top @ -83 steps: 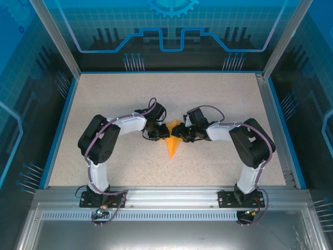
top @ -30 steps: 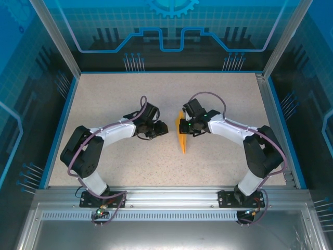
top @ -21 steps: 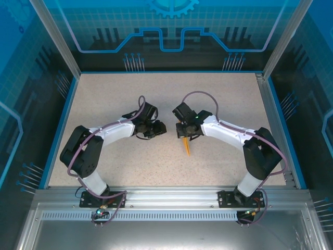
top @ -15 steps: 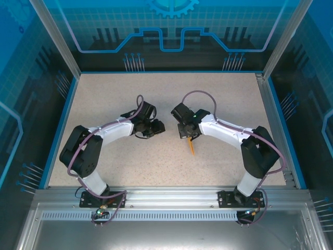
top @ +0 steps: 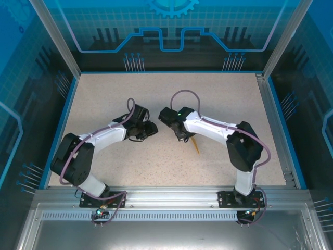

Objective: Fold a paper plane with a square sheet of paper (pick it up from the middle)
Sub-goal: Turn over the paper at the center of the table.

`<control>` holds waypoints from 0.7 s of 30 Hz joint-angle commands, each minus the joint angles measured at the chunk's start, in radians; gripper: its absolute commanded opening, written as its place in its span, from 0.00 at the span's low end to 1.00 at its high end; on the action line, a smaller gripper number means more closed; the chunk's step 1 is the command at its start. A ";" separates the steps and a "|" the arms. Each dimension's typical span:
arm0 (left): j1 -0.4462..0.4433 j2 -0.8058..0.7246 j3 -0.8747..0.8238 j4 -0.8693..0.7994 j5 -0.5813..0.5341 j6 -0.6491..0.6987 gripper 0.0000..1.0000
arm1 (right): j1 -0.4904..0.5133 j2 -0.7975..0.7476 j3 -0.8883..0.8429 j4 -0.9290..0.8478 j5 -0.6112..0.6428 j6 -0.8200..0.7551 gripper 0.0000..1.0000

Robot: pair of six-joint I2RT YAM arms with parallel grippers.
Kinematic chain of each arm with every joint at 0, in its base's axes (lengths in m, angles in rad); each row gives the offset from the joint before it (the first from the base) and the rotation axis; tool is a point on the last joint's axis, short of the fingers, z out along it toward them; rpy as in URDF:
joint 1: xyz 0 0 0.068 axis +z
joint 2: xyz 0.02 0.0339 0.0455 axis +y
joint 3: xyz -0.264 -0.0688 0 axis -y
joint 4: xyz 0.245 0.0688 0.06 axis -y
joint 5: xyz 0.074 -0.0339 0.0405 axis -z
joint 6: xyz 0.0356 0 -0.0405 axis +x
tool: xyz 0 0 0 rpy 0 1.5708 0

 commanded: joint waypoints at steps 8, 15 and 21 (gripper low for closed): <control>0.025 -0.113 -0.055 -0.044 -0.155 -0.063 0.33 | 0.079 0.224 0.168 -0.101 -0.016 0.050 0.09; 0.042 -0.170 -0.090 -0.064 -0.197 -0.087 0.35 | 0.079 0.237 0.180 0.026 -0.217 0.034 0.25; 0.044 -0.209 -0.109 -0.074 -0.205 -0.099 0.36 | 0.044 0.084 0.066 0.193 -0.358 0.032 0.48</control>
